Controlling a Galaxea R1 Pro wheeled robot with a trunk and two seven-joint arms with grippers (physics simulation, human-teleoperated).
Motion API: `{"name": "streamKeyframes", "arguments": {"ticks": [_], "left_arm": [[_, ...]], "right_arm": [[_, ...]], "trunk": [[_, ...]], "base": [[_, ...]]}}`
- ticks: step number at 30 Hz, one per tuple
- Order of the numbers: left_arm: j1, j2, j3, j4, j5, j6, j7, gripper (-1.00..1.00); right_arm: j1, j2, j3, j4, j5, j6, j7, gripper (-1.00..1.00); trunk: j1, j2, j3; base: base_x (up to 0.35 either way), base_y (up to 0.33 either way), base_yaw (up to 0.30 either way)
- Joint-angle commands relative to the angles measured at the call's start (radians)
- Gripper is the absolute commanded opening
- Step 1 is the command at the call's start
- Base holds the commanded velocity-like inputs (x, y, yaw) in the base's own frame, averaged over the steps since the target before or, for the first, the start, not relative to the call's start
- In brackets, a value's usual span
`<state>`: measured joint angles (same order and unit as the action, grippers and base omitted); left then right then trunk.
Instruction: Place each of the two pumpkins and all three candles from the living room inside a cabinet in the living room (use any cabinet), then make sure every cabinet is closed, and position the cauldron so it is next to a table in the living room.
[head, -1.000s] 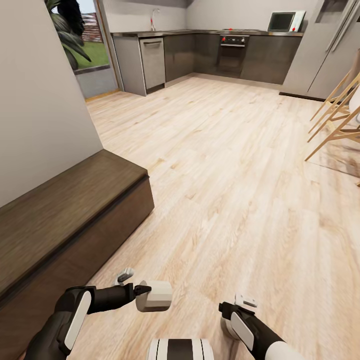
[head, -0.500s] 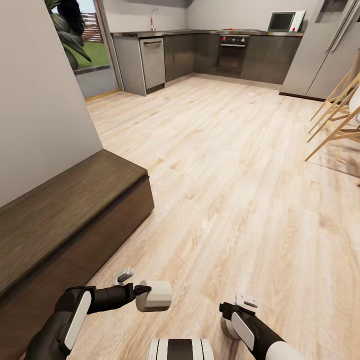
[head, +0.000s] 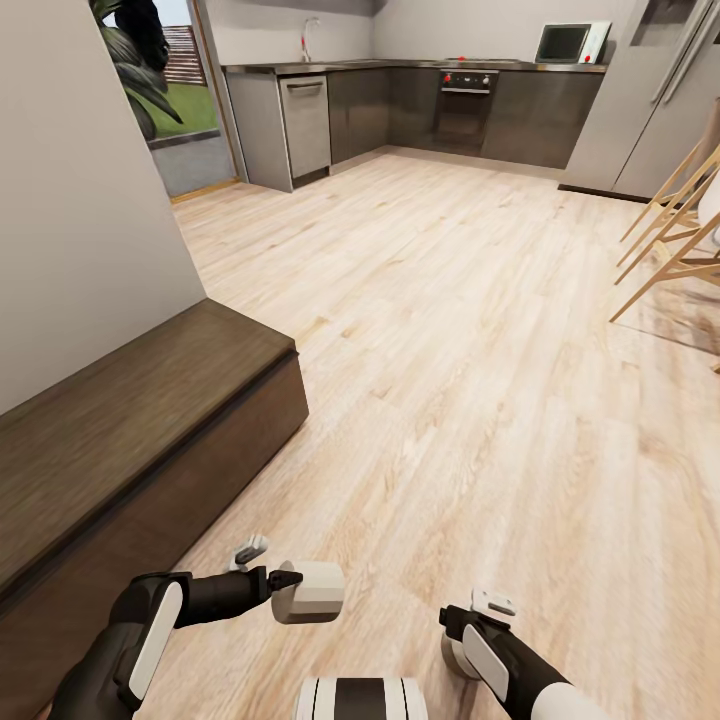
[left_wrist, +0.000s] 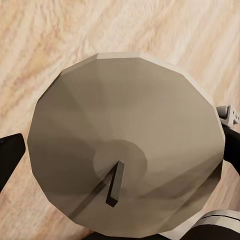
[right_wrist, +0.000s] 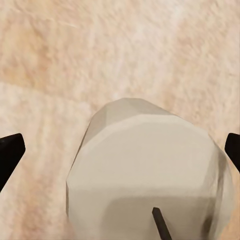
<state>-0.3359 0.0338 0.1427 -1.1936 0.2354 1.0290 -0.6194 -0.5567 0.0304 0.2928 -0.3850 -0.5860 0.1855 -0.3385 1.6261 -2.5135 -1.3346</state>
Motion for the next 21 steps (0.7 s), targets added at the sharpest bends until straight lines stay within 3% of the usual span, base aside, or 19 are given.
{"name": "streamKeyframes", "arguments": {"ticks": [1, 14, 21], "left_arm": [[0.000, 0.000, 0.000, 0.000, 0.001, 0.000, 0.000, -1.00], [0.000, 0.000, 0.000, 0.000, 0.001, 0.000, 0.000, -1.00], [0.000, 0.000, 0.000, 0.000, 0.001, 0.002, 0.000, -1.00]], "right_arm": [[0.000, 0.000, 0.000, 0.000, 0.001, 0.000, 0.000, 1.00], [0.000, -0.001, 0.000, 0.036, 0.004, 0.003, 0.000, 1.00], [0.000, -0.001, 0.000, 0.044, 0.005, 0.012, -0.001, 1.00]], "trunk": [[0.000, 0.000, 0.000], [0.000, 0.000, 0.000], [0.001, -0.001, -0.012]], "base": [[0.000, 0.000, 0.000], [0.000, 0.000, 0.000], [0.000, 0.000, 0.000]]}}
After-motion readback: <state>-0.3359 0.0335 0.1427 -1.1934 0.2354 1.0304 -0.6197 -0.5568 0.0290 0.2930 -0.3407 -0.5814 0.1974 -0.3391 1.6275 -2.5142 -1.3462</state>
